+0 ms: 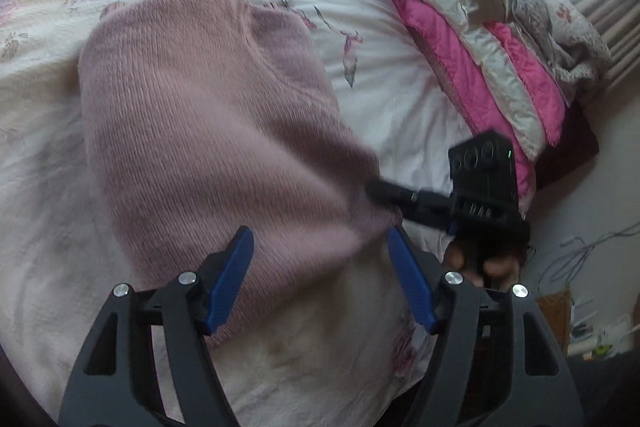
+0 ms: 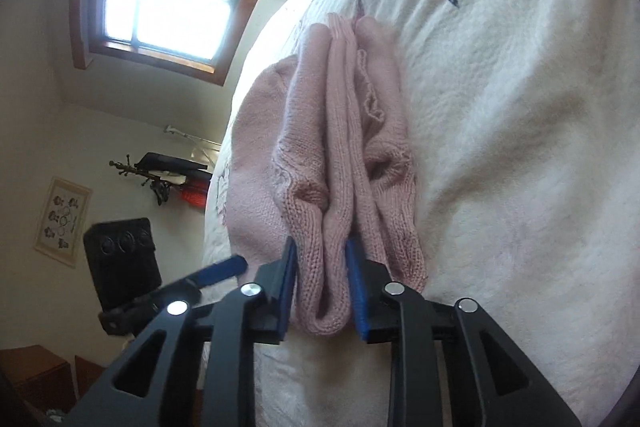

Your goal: Fold small clothes

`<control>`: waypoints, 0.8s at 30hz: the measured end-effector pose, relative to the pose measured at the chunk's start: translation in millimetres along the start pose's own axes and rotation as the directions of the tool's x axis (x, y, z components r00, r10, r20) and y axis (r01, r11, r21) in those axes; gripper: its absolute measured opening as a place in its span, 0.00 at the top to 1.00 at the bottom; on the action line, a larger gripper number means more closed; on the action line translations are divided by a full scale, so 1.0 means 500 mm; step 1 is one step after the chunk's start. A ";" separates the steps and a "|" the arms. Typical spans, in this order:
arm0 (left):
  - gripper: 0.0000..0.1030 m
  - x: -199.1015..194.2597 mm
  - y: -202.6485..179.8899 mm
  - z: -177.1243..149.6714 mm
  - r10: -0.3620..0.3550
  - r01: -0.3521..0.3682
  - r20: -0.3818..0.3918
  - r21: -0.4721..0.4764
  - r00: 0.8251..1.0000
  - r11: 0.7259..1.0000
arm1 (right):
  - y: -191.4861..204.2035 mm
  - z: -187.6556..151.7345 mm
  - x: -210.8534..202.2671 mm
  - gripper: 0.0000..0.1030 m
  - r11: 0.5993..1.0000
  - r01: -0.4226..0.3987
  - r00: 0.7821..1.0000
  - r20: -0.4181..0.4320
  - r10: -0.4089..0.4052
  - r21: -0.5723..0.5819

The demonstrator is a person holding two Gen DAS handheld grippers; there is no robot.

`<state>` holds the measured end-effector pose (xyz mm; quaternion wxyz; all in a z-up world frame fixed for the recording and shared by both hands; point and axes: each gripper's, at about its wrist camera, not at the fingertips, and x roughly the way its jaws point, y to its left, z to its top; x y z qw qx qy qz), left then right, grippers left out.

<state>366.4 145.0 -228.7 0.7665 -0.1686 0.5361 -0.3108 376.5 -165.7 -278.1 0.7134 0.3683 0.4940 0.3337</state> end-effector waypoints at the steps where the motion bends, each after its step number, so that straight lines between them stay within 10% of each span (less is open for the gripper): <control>1: 0.34 0.010 0.003 -0.011 -0.005 0.005 -0.014 0.008 1.000 1.000 | 0.011 0.016 -0.005 0.58 1.000 0.014 1.000 0.017 -0.014 -0.014; 9: 0.34 0.044 0.027 -0.026 -0.046 0.046 -0.020 -0.012 0.999 0.999 | 0.069 0.197 0.101 0.48 0.972 0.199 0.978 -0.033 -0.205 -0.123; 10: 0.34 0.048 0.028 -0.025 -0.054 0.053 -0.020 -0.019 0.998 0.998 | 0.070 0.206 0.125 0.68 0.965 0.222 0.971 -0.058 -0.232 -0.141; 16: 0.41 0.052 0.030 -0.029 -0.129 0.128 -0.019 -0.064 0.991 0.990 | 0.089 0.206 0.109 0.86 0.919 0.321 0.947 0.062 -0.316 -0.228; 18: 0.44 0.012 0.029 -0.016 -0.224 0.225 0.020 -0.073 0.974 0.972 | 0.052 0.210 0.123 0.78 0.935 0.303 0.952 0.018 -0.305 -0.184; 24: 0.36 -0.110 0.111 0.141 -0.093 0.110 0.211 -0.070 0.973 0.991 | 0.074 0.256 0.073 0.65 0.962 0.236 0.971 0.074 -0.227 -0.137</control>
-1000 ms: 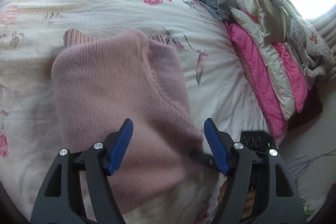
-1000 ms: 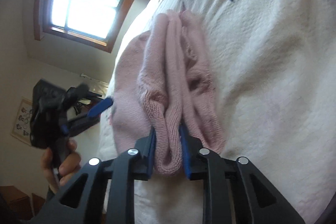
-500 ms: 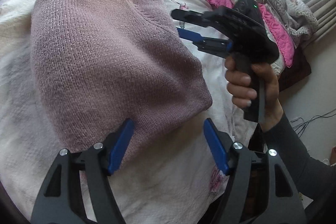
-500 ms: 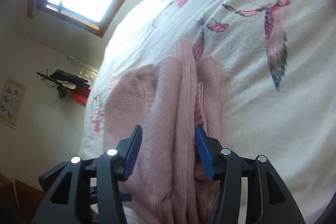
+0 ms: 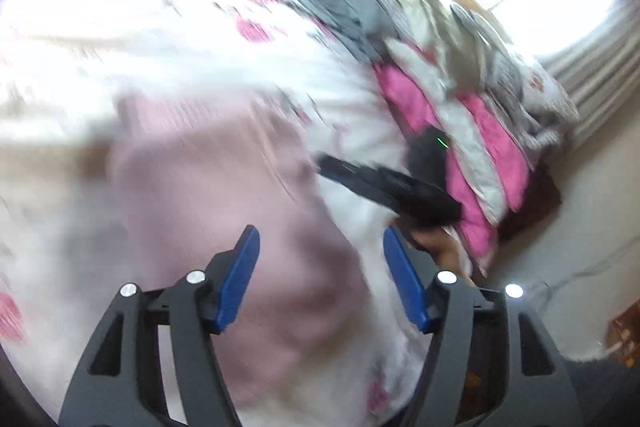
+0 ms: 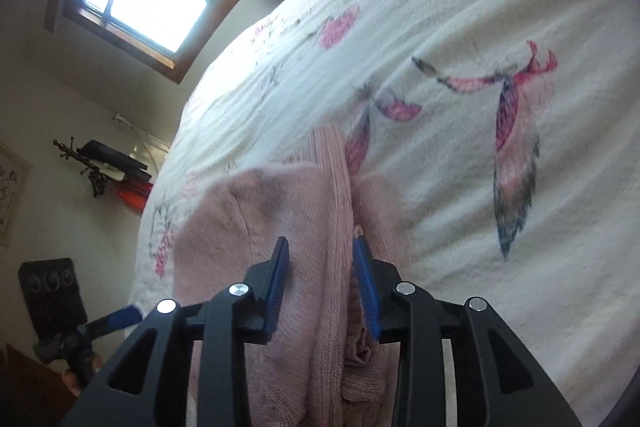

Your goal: Fold small clothes

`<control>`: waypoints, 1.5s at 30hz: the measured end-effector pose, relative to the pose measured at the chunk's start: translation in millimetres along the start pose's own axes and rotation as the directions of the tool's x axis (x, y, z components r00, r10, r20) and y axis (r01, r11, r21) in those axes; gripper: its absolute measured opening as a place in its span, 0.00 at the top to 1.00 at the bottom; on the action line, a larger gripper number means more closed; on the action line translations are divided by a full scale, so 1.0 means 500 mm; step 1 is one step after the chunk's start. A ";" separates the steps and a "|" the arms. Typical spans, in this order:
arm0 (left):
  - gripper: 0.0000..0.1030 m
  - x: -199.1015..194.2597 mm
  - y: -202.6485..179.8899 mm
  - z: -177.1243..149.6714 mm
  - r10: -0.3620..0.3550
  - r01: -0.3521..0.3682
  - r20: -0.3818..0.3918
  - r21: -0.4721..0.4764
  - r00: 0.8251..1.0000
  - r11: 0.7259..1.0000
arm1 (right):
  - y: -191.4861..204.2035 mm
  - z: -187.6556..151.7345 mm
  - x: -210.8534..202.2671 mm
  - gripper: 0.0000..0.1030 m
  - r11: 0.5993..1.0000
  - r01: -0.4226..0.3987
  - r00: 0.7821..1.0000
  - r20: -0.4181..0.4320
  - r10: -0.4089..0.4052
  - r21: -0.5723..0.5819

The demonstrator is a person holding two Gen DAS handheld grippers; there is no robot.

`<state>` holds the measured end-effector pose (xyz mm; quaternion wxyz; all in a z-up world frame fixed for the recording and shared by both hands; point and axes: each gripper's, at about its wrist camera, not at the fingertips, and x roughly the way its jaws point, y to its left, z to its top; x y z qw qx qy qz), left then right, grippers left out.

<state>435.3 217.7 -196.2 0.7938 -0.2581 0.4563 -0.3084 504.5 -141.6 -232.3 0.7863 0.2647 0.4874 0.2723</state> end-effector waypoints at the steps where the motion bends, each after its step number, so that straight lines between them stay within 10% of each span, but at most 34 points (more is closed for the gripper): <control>1: 0.36 -0.004 0.026 0.026 0.023 -0.023 0.003 -0.026 1.000 0.999 | 0.006 0.011 0.004 0.61 1.000 0.009 1.000 -0.006 -0.009 -0.003; 4: 0.39 0.022 0.098 0.065 0.038 -0.042 -0.043 -0.092 0.998 0.995 | 0.011 0.019 0.050 0.51 0.999 0.035 0.993 -0.110 -0.035 -0.007; 6: 0.39 0.049 0.119 0.072 0.032 -0.039 -0.070 -0.104 0.997 0.994 | 0.013 0.011 0.069 0.78 0.998 0.038 0.988 -0.150 -0.043 -0.040; 9: 0.44 0.068 0.129 0.073 0.009 -0.014 -0.047 -0.119 0.999 0.993 | 0.018 0.012 0.015 0.88 0.998 0.028 0.999 -0.018 -0.029 -0.051; 22: 0.59 0.013 0.057 0.073 -0.023 0.025 0.042 -0.052 0.999 0.998 | -0.020 0.006 0.028 0.86 0.999 -0.031 0.997 -0.069 0.032 0.014; 26: 0.57 0.053 0.028 0.048 0.003 -0.003 -0.047 0.009 0.999 1.000 | -0.033 0.001 0.039 0.67 0.999 0.013 0.997 -0.072 -0.010 0.044; 29: 0.77 0.108 0.103 0.029 0.095 -0.102 -0.130 -0.052 0.987 0.993 | -0.019 -0.017 -0.011 0.64 0.999 0.001 1.000 0.011 -0.001 0.045; 35: 0.70 0.043 0.072 0.016 -0.005 0.001 -0.052 -0.072 0.999 0.997 | 0.024 -0.128 -0.037 0.74 0.981 -0.158 0.983 -0.115 0.144 -0.117; 38: 0.68 0.060 0.028 -0.023 0.016 -0.015 -0.099 0.008 0.995 1.000 | -0.035 -0.146 0.002 0.96 0.988 -0.147 0.981 -0.135 0.140 -0.042; 40: 0.98 0.099 0.057 -0.048 0.103 -0.102 -0.164 0.020 0.981 0.995 | -0.049 -0.144 -0.017 0.96 0.986 -0.164 0.980 -0.111 0.163 0.005; 42: 1.00 0.087 0.091 -0.051 0.089 -0.098 -0.155 -0.056 0.984 0.994 | -0.035 -0.152 -0.055 0.92 0.990 -0.142 0.987 -0.085 0.140 -0.021; 45: 0.68 0.039 0.047 -0.059 0.039 -0.043 -0.094 -0.032 0.995 0.999 | -0.002 -0.180 -0.104 0.92 0.975 -0.213 0.974 -0.100 0.205 -0.066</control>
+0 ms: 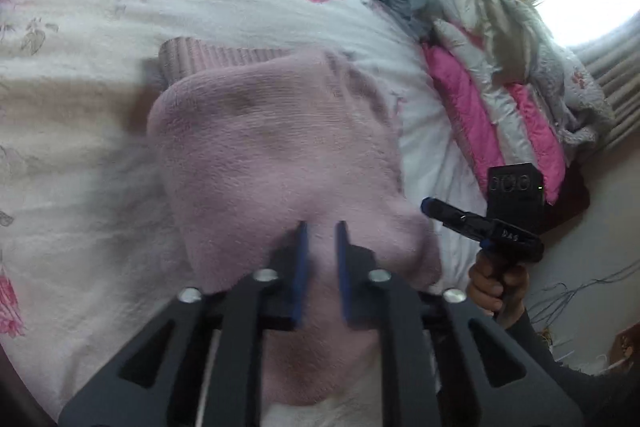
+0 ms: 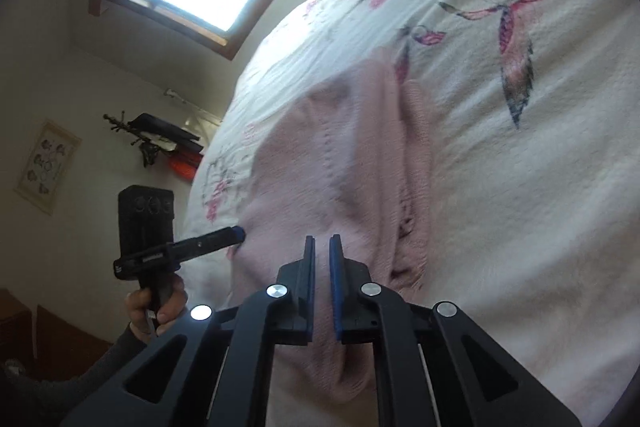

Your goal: Fold small clothes

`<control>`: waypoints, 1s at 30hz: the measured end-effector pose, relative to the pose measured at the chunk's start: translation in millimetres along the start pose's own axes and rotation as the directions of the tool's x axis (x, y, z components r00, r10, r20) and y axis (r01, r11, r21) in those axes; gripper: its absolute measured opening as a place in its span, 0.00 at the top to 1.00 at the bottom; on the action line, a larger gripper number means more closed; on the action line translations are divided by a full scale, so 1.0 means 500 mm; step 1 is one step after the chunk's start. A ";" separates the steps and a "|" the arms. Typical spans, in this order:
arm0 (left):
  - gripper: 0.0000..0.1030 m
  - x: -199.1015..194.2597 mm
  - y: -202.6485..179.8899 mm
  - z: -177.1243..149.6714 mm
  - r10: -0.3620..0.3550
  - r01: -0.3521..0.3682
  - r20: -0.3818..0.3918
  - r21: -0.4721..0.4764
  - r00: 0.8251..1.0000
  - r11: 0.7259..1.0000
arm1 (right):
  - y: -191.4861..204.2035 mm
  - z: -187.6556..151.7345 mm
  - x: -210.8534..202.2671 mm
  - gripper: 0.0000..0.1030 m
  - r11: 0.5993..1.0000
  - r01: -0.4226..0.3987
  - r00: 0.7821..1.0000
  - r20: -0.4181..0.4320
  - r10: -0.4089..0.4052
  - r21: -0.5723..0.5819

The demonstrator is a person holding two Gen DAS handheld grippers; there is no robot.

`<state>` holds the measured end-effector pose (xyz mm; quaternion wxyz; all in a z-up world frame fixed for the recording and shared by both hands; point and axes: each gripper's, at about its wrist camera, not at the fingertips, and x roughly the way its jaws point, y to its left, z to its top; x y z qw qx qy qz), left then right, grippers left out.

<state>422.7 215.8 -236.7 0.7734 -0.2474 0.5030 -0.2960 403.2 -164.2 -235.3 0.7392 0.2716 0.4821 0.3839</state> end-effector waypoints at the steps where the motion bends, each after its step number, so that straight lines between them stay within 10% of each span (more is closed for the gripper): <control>1: 0.69 -0.007 -0.022 -0.013 -0.020 0.019 0.002 0.028 1.000 0.999 | 0.010 -0.007 0.002 0.92 1.000 -0.010 1.000 -0.014 0.010 -0.016; 3: 0.67 0.007 -0.048 -0.037 -0.007 0.009 -0.026 0.076 1.000 0.997 | 0.003 -0.025 0.018 0.92 1.000 0.023 0.999 -0.044 -0.024 -0.019; 6: 0.98 0.066 0.001 -0.061 0.121 -0.116 -0.100 0.054 0.988 0.992 | -0.048 -0.040 0.061 1.00 0.994 0.100 0.992 -0.086 -0.096 0.046; 9: 0.98 0.046 0.022 -0.062 0.076 -0.077 -0.077 -0.018 0.994 0.997 | -0.014 -0.053 0.031 0.93 0.997 0.072 0.996 -0.060 -0.070 0.032; 15: 0.36 -0.026 0.009 -0.121 0.068 -0.068 -0.008 -0.022 0.998 0.997 | 0.013 -0.093 0.027 0.90 0.997 0.080 0.990 -0.117 -0.079 0.000; 18: 0.39 0.001 0.053 -0.160 0.126 -0.134 -0.093 -0.084 0.988 0.987 | -0.016 -0.097 0.056 0.98 0.992 0.115 0.983 -0.152 -0.107 0.048; 22: 0.13 -0.061 0.078 -0.189 -0.019 0.021 0.016 -0.167 1.000 0.986 | 0.026 -0.034 -0.019 0.08 0.997 0.052 0.998 -0.041 -0.049 0.059; 30: 0.13 -0.005 0.161 -0.170 -0.217 0.220 0.045 -0.321 0.975 0.921 | -0.076 0.173 0.082 0.04 0.971 0.016 0.989 -0.149 0.021 0.239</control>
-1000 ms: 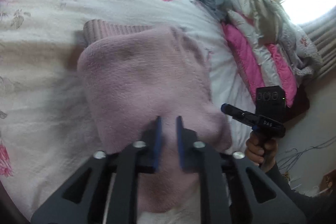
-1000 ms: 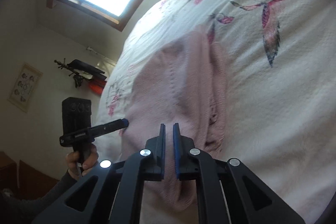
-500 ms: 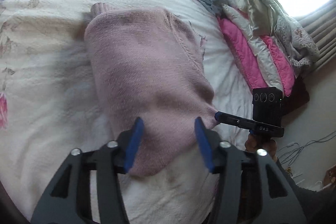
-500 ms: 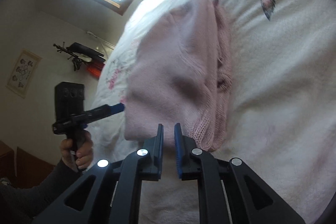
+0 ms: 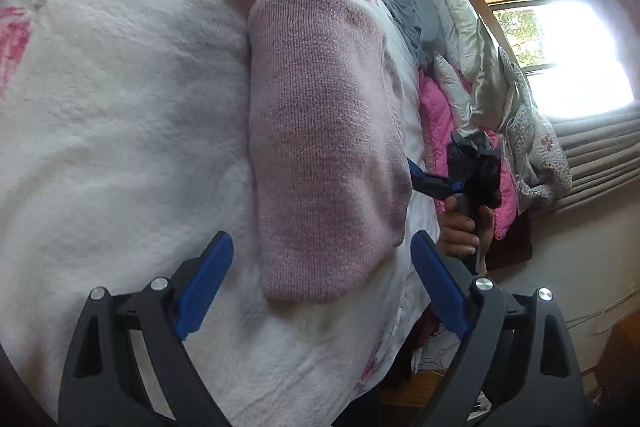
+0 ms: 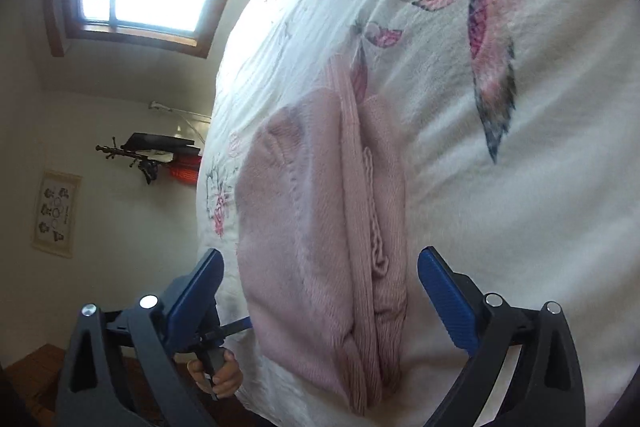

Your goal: Fold small clothes

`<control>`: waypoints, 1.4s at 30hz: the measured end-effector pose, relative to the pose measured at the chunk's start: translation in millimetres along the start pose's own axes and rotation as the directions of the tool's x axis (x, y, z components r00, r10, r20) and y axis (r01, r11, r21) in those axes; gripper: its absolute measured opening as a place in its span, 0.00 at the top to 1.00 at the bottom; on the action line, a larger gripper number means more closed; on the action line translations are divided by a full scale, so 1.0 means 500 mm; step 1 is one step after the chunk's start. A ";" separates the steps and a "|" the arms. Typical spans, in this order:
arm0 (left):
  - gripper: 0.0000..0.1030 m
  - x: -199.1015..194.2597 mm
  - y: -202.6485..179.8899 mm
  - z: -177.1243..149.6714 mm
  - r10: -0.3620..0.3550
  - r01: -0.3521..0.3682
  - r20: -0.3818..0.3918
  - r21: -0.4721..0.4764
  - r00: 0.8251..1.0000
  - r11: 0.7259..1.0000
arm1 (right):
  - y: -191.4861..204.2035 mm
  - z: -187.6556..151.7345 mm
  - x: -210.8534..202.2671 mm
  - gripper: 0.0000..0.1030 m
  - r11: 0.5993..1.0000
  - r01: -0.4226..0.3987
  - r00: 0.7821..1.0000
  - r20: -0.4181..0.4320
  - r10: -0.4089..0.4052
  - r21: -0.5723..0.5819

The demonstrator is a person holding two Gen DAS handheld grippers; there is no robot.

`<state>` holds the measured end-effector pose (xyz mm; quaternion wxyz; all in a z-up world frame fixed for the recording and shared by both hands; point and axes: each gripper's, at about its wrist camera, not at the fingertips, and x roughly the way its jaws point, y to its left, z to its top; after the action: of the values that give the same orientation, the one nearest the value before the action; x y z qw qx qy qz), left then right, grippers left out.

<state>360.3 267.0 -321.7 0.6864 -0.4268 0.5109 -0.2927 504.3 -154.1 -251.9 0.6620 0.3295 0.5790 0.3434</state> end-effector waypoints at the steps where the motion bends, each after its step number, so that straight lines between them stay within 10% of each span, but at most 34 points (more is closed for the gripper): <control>1: 0.13 0.013 0.004 0.005 -0.016 0.016 -0.012 -0.002 1.000 1.000 | 0.001 0.019 0.024 0.05 1.000 0.019 1.000 -0.024 -0.019 -0.005; 11: 0.17 0.100 -0.006 0.030 -0.021 0.022 -0.056 0.026 0.998 0.999 | 0.037 0.098 0.179 0.06 0.992 0.075 0.990 -0.114 -0.087 -0.103; 14: 0.47 0.103 0.003 0.037 0.027 -0.030 -0.077 -0.042 0.997 0.999 | 0.034 0.097 0.199 0.41 0.993 0.073 0.991 -0.106 -0.083 -0.091; 21: 0.64 0.036 -0.086 0.037 0.030 -0.028 -0.067 0.025 0.997 0.999 | 0.096 0.053 0.172 0.51 0.994 0.060 0.998 -0.016 -0.062 -0.092; 28: 0.65 -0.137 -0.141 -0.058 0.063 -0.062 -0.009 0.113 0.998 0.992 | 0.215 -0.052 0.178 0.52 0.988 -0.068 0.998 -0.015 0.067 -0.137; 33: 0.64 -0.228 -0.040 -0.188 0.093 -0.094 0.038 0.026 0.995 0.995 | 0.243 -0.156 0.280 0.51 0.981 -0.115 0.988 -0.117 0.097 -0.159; 39: 0.50 -0.217 0.058 -0.278 0.191 -0.187 0.033 -0.082 0.981 0.979 | 0.197 -0.223 0.383 0.27 0.980 0.081 0.977 -0.181 -0.114 -0.183; 42: 0.32 -0.314 0.001 -0.293 0.320 -0.319 0.227 -0.042 0.920 0.947 | 0.238 -0.225 0.303 0.18 0.970 0.114 0.988 -0.077 -0.134 -0.217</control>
<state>173.0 356.5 -267.8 0.7786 -0.3704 0.4911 -0.1242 397.9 42.1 -247.1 0.6863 0.2043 0.5883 0.3756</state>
